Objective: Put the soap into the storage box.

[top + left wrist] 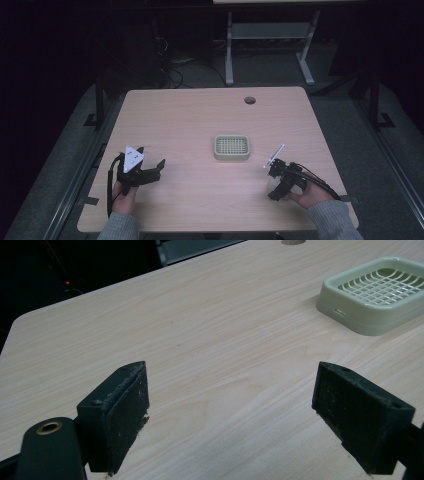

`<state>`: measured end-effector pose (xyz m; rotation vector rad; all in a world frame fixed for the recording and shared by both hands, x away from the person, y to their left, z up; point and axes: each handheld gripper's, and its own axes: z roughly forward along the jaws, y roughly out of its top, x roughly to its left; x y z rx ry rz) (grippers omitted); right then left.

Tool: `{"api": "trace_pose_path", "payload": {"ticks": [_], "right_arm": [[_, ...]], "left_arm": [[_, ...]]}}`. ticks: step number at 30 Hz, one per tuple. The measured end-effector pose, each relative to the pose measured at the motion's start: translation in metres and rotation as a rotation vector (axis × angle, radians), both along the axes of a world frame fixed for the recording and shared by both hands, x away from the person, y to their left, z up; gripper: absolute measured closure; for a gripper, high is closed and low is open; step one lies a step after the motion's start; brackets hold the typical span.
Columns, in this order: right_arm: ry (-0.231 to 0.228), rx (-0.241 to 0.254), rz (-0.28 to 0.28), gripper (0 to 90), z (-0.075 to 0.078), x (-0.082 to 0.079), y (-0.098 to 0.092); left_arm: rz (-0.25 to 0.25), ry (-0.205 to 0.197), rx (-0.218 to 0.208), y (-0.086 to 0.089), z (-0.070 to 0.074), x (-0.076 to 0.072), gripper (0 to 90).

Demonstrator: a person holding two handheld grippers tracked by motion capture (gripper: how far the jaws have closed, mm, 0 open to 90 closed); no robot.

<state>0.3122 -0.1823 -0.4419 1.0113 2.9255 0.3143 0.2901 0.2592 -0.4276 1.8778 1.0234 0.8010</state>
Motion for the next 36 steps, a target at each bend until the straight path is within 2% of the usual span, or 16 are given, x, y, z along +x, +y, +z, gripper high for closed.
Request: {"api": "trace_pose_path", "payload": {"ticks": [3,5,13,15,18,21,26,36], "right_arm": [[0.001,-0.008,0.008,17.4,-0.001,0.001,0.000],[0.002,-0.009,0.012,21.6,-0.001,0.001,0.001],[0.000,-0.009,0.026,23.0,0.000,0.002,0.001],[0.014,-0.011,0.028,23.2,0.001,0.003,0.002],[0.005,-0.013,0.031,23.3,0.001,0.004,0.002],[0.007,0.005,0.033,23.4,0.004,0.006,0.003],[0.000,0.002,0.050,23.3,0.011,0.009,0.008],[0.000,0.002,0.048,23.3,0.019,0.015,0.009]], "left_arm": [[0.001,-0.001,-0.001,0.000,0.000,0.000,14.8],[0.002,0.000,0.001,0.000,0.000,0.000,14.8],[0.002,0.000,0.001,-0.001,0.000,0.000,14.8],[0.004,0.002,-0.003,-0.001,0.000,0.000,14.9],[0.004,0.001,-0.001,-0.001,0.000,0.000,14.8],[0.007,0.001,-0.003,0.001,0.000,0.000,14.8],[0.004,-0.002,-0.001,0.001,0.000,0.000,14.8],[0.003,0.003,-0.003,0.001,0.001,0.000,14.8]]}}
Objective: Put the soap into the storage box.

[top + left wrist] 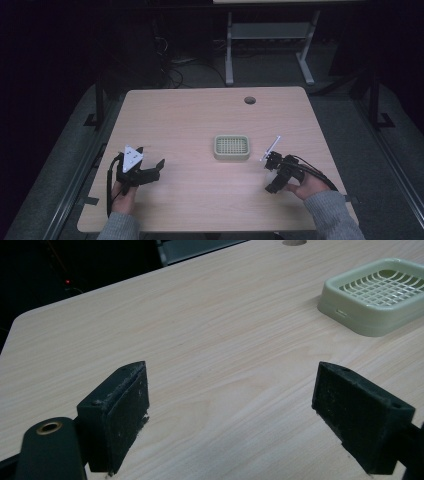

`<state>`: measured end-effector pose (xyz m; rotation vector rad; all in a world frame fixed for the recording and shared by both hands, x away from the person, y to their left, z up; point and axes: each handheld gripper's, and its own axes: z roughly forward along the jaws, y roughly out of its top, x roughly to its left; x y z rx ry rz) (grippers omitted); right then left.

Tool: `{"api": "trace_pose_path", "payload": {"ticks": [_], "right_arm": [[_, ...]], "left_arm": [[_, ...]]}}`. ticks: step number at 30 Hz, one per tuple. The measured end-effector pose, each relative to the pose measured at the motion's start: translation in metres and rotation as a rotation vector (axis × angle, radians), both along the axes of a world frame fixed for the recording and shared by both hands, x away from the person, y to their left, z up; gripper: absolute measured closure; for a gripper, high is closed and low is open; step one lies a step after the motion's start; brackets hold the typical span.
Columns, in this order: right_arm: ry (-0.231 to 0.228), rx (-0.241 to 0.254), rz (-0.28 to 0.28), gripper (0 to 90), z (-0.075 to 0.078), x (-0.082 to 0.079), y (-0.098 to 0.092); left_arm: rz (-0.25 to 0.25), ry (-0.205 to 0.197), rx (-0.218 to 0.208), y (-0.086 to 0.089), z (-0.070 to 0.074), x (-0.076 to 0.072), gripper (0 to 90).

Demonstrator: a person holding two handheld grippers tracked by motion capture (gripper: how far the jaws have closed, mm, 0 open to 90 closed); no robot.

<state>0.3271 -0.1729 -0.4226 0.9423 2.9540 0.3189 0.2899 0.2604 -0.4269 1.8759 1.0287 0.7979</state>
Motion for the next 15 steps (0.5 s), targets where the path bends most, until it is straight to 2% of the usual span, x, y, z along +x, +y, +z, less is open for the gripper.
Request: {"api": "trace_pose_path", "payload": {"ticks": [15], "right_arm": [[-0.004,0.021,0.007,23.4,0.017,0.011,0.002]], "left_arm": [[-0.004,-0.004,0.001,-0.001,0.000,0.000,14.8]]}}
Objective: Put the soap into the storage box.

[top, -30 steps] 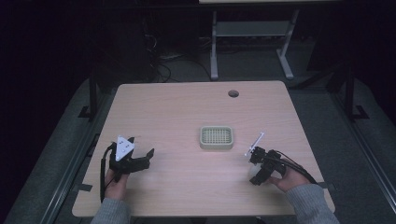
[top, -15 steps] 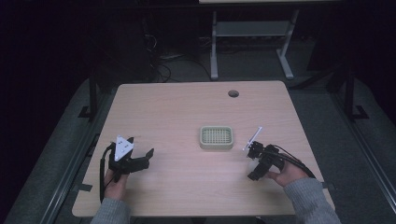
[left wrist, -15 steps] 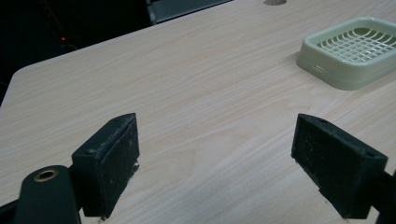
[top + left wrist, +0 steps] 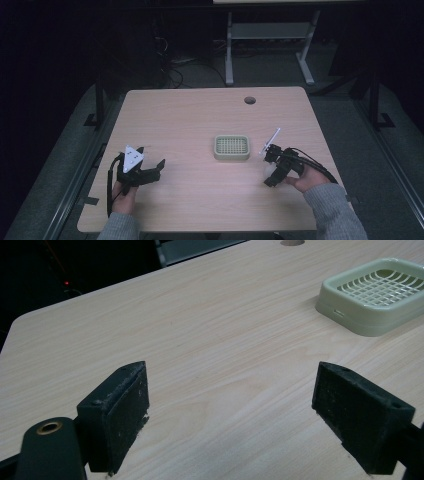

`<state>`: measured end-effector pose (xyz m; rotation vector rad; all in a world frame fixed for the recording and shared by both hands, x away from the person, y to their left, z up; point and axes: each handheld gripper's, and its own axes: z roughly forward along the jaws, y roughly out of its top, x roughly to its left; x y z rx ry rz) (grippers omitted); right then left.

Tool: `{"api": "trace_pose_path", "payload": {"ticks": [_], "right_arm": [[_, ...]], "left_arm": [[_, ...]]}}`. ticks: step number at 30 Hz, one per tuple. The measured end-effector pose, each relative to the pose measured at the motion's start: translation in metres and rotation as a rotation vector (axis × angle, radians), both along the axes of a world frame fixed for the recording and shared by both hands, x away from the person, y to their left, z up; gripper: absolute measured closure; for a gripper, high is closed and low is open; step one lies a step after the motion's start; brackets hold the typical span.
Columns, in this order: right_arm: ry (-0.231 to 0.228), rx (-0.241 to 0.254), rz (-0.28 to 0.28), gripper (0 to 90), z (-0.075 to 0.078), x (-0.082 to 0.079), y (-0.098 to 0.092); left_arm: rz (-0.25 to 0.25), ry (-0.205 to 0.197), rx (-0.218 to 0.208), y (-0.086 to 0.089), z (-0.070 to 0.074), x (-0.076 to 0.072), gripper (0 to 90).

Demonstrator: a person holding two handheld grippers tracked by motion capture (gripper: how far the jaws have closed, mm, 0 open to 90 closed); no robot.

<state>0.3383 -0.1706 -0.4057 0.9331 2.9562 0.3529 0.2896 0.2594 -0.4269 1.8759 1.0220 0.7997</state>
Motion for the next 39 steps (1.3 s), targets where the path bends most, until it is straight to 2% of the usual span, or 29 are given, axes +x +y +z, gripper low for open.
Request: {"api": "trace_pose_path", "payload": {"ticks": [8,22,39], "right_arm": [[-0.006,0.019,0.013,23.4,0.011,0.008,0.006],[-0.017,0.019,0.038,23.3,0.029,0.021,0.021],[-0.016,0.025,0.062,23.3,0.042,0.035,0.039]], "left_arm": [[0.000,0.000,0.000,0.000,0.000,0.000,14.8],[0.005,-0.002,-0.007,0.001,0.000,0.000,14.8],[0.001,0.002,-0.008,0.001,0.000,0.000,14.8]]}}
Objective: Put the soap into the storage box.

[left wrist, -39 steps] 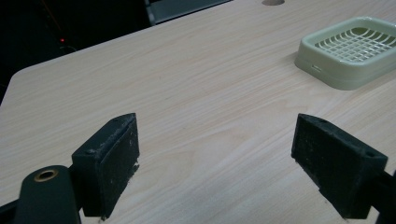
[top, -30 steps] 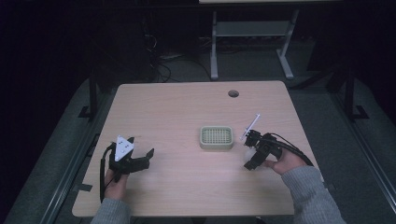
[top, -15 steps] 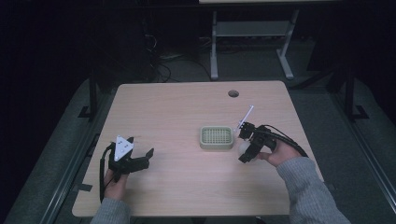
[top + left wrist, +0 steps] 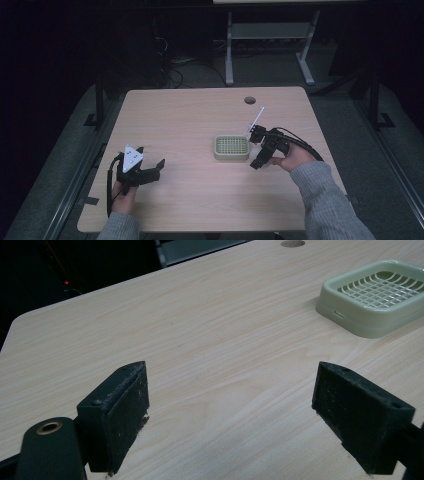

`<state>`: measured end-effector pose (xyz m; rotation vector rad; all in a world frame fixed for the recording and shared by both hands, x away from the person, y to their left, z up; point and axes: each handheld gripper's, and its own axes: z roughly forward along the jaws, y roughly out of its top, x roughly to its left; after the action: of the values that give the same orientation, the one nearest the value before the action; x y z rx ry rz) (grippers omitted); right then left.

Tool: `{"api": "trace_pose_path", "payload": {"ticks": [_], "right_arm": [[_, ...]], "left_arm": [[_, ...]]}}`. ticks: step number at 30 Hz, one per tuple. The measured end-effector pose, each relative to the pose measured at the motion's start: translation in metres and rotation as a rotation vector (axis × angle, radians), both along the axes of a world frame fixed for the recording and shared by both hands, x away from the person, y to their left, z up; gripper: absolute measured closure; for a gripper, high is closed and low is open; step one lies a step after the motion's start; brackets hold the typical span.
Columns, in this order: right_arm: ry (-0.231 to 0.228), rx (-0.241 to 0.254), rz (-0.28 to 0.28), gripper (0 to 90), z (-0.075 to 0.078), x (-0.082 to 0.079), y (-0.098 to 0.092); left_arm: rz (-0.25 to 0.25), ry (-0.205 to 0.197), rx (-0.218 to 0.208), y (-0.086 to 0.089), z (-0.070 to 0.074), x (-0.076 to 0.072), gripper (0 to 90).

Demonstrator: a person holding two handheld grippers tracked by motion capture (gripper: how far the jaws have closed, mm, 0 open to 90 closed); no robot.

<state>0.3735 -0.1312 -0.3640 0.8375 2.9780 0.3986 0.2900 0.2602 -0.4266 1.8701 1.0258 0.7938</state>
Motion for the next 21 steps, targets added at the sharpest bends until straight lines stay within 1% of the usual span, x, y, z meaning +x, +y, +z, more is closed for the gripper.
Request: {"api": "trace_pose_path", "payload": {"ticks": [3,5,16,21], "right_arm": [[-0.005,-0.004,0.009,23.4,0.002,0.004,0.005],[-0.002,0.006,0.012,23.3,0.002,0.006,0.008],[0.014,-0.002,0.029,23.3,0.001,0.018,0.022],[0.013,-0.009,0.036,23.4,0.000,0.024,0.029]], "left_arm": [[0.001,0.000,-0.001,0.000,0.000,0.000,14.8],[0.000,-0.001,0.002,0.000,0.000,0.000,14.8],[0.000,-0.002,-0.002,0.000,0.000,0.000,14.8],[0.001,-0.003,-0.003,0.000,0.000,0.000,14.8]]}}
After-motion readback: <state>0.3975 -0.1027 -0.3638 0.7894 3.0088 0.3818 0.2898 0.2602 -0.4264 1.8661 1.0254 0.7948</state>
